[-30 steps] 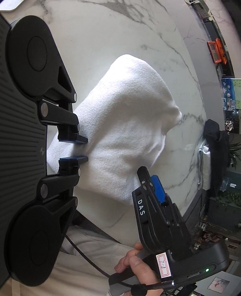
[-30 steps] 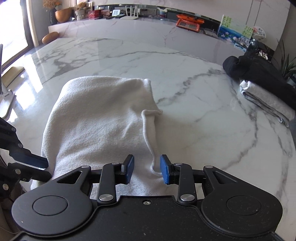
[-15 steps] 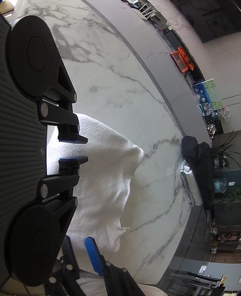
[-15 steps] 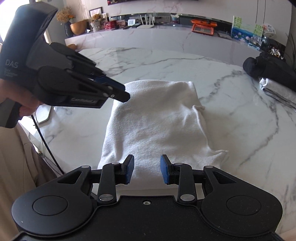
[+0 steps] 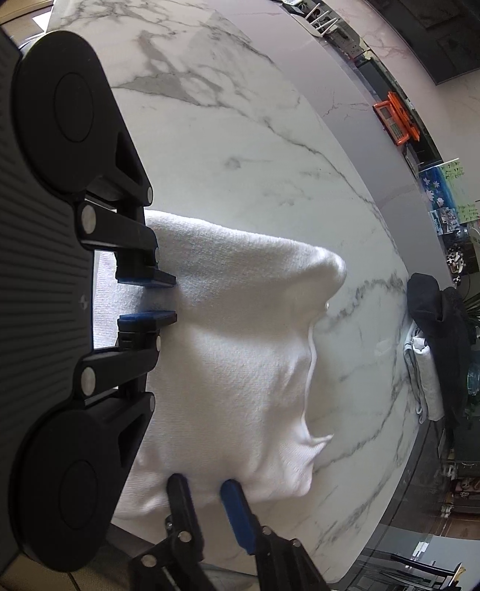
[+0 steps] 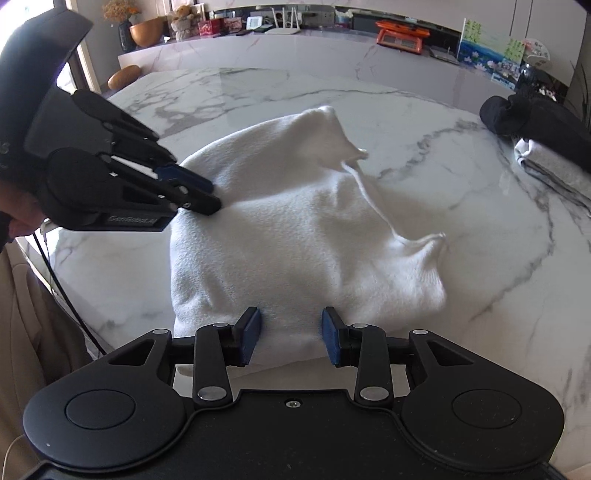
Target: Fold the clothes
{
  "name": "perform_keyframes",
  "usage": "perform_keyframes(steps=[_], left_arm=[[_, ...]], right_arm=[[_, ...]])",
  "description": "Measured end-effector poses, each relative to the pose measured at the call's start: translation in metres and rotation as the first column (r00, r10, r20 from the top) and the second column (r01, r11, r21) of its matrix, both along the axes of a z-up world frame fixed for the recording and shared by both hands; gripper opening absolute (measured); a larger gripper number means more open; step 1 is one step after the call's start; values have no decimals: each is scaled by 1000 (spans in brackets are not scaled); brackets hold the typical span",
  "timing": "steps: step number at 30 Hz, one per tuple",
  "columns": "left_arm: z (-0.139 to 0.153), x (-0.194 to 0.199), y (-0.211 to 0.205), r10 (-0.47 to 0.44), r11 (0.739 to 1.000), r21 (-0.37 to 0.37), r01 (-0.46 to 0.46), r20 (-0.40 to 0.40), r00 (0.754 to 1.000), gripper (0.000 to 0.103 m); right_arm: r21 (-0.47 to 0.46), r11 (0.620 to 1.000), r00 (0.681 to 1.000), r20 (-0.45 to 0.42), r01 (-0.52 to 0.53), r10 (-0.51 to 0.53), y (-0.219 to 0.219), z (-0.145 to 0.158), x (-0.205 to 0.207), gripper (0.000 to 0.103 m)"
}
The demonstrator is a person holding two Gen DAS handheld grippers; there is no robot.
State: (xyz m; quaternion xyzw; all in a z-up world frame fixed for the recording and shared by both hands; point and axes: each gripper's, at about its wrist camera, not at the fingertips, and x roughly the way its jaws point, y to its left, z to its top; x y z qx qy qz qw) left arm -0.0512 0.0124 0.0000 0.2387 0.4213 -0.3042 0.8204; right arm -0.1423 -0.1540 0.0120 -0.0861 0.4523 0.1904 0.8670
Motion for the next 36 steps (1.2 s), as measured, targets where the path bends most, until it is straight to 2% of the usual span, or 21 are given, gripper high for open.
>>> perform_keyframes(steps=[4,9,12,15,19,22,24,28,33,36], left_arm=[[3,-10,4,16,999,-34,-18,-53,998,12],[6,-23,5,5,995,-101,-19,-136,991,9],[8,-30,6,12,989,-141,-34,-151,988,9],[15,-31,13,30,980,-191,-55,-135,990,9],[41,-34,33,90,960,-260,-101,-51,995,9],[46,-31,39,101,964,-243,-105,-30,994,9],[42,-29,38,93,967,-235,-97,-31,995,9],[23,-25,31,110,978,-176,-111,-15,994,9],[10,-17,40,153,969,-184,-163,-64,986,10],[12,-15,43,164,965,-196,-176,-77,983,10]], right_arm=[[-29,999,999,6,44,-44,-16,-2,14,49],[-54,995,996,21,83,-82,-30,-3,30,49],[-65,994,996,16,88,-88,-34,-1,36,49],[-63,995,997,4,81,-81,-36,3,37,49],[22,994,995,15,103,-103,-45,19,35,46],[104,992,997,32,67,-71,-42,33,27,44],[109,994,999,38,27,-31,-32,34,22,44],[72,997,1000,22,-1,0,-14,21,21,44],[65,998,1000,-15,7,-6,-15,5,22,44],[58,998,1000,-23,4,-3,-15,5,23,44]])
